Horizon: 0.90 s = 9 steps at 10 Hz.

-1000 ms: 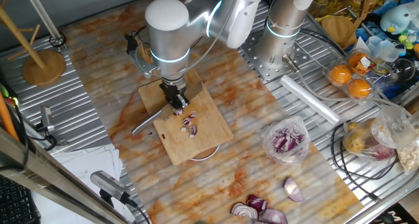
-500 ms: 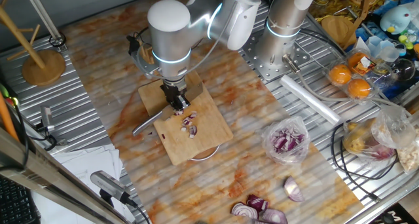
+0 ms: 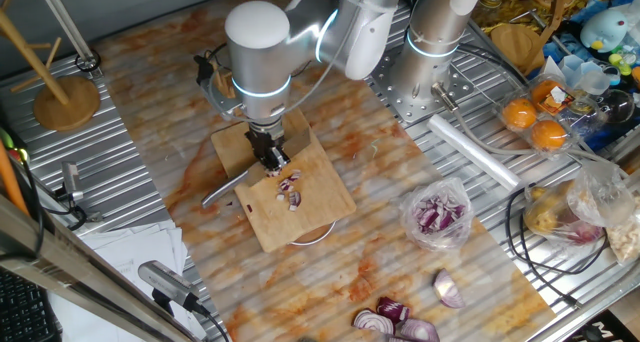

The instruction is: Chop the onions

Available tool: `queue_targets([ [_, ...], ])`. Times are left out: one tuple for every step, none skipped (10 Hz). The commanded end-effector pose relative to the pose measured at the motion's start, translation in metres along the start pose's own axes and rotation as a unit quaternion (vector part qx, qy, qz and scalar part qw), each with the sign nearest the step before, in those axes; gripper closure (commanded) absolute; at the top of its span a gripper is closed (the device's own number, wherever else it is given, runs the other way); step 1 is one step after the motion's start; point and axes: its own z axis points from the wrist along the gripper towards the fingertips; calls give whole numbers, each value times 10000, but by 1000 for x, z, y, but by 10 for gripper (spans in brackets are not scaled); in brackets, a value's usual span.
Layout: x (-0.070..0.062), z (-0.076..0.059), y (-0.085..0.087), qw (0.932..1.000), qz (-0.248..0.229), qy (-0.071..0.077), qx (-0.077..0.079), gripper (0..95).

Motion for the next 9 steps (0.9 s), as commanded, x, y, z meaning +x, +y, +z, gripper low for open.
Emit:
queue_targets([
  [-1, 23, 1, 10000, -20, -23, 9, 950],
  [-2, 26, 0, 10000, -44, -27, 21, 950],
  [-2, 26, 0, 10000, -66, -9, -13, 950],
  [-2, 24, 1, 10000, -66, -7, -61, 950],
  [-3, 24, 2, 9999, -62, -8, -108, 950],
  [-3, 26, 2, 9999, -59, -10, -98, 950],
  [-3, 28, 3, 10000, -74, -16, -38, 950],
  [-3, 25, 3, 9999, -110, -14, -8, 950],
  [-4, 21, 4, 9999, -120, -13, -2, 950],
])
